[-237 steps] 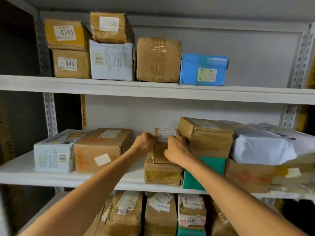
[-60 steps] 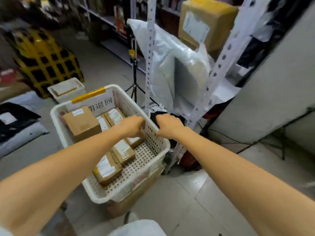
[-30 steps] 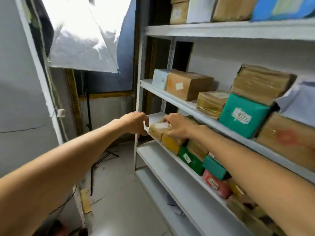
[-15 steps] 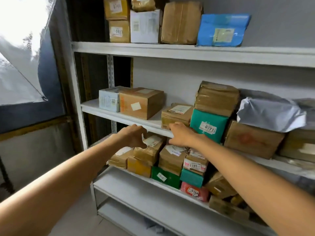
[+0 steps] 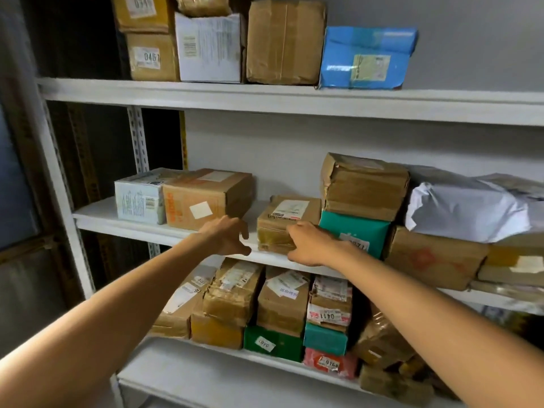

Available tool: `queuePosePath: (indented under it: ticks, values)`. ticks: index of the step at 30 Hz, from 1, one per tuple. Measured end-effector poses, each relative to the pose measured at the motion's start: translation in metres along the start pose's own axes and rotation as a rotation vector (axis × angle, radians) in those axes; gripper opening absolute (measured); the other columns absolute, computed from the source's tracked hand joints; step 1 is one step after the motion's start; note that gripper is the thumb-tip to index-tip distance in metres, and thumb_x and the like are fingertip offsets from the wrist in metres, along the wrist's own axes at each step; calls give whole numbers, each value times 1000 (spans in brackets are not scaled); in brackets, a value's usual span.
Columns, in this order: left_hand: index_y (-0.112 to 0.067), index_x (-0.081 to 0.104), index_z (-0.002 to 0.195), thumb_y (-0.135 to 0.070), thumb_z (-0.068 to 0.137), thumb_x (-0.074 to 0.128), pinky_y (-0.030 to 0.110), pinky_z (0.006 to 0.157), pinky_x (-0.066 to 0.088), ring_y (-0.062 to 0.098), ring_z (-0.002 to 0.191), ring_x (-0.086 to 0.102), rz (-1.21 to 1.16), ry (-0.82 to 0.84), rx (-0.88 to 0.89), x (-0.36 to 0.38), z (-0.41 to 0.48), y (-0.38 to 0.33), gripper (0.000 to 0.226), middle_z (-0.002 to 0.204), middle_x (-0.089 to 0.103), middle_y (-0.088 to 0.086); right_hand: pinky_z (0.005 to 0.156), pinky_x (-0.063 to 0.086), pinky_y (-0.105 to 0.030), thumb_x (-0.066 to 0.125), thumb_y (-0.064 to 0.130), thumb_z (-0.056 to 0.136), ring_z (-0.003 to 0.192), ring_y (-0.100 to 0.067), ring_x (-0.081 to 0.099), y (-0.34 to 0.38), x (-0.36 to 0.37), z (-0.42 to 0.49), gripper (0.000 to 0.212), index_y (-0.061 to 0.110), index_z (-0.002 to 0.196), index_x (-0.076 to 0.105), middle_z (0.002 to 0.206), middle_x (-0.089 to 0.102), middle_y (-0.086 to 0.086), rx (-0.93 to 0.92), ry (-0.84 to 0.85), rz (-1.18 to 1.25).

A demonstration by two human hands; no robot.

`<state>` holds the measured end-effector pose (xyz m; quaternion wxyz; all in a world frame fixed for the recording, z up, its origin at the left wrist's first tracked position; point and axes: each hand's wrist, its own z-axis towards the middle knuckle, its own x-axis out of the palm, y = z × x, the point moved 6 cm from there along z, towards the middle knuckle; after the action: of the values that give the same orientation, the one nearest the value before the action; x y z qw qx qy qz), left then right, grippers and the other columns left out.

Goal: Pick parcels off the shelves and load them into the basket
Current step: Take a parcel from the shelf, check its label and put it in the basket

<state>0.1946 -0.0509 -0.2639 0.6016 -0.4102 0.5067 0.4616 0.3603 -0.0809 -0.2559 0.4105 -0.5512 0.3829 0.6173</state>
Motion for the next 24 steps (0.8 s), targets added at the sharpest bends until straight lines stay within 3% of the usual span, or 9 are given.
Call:
queuePosePath:
  ticks: [4, 8, 13, 19, 22, 24]
  values:
    - [-30, 60, 121, -52, 82, 65, 23, 70, 40, 13, 91, 51, 20, 36, 3, 14, 16, 25, 45, 115, 62, -4, 88, 48, -36, 61, 19, 89, 112, -26, 52, 2, -6, 9, 44, 9, 129, 47, 130, 48, -10, 48, -25, 14]
    - [-25, 61, 120, -49, 83, 66, 25, 71, 47, 17, 94, 60, 11, 38, 73, 12, 33, 28, 44, 111, 65, -3, 79, 47, -31, 60, 14, 90, 107, -24, 53, 0, -9, 14, 41, 8, 128, 47, 128, 48, -10, 125, -62, 45]
    - [-24, 60, 122, -39, 85, 65, 30, 77, 55, 21, 96, 65, -60, -96, 175, -12, 53, 21, 40, 113, 68, 0, 97, 47, -38, 59, 14, 89, 120, -27, 49, 2, -12, 21, 47, 9, 134, 46, 137, 44, -11, 263, -116, 44]
    - [-21, 65, 114, -36, 92, 52, 40, 76, 58, 26, 87, 67, -232, -149, 205, -14, 70, 7, 30, 106, 70, 6, 89, 49, -37, 55, 13, 91, 115, -28, 47, 2, -9, 17, 29, 6, 120, 52, 125, 50, -14, 360, -92, -25]
    - [-14, 62, 112, -54, 91, 49, 38, 71, 56, 25, 85, 66, -534, -27, 153, 0, 80, 0, 47, 104, 68, 5, 93, 49, -39, 54, 12, 91, 115, -30, 48, 1, -7, 18, 29, 4, 119, 54, 125, 51, -16, 380, -89, -14]
    - [-14, 54, 123, -70, 77, 57, 46, 83, 55, 31, 100, 64, -721, 77, 76, 9, 85, -5, 73, 116, 64, 10, 96, 46, -39, 53, 12, 91, 118, -32, 46, 2, -2, 20, 31, 1, 121, 53, 128, 48, -19, 392, -70, 9]
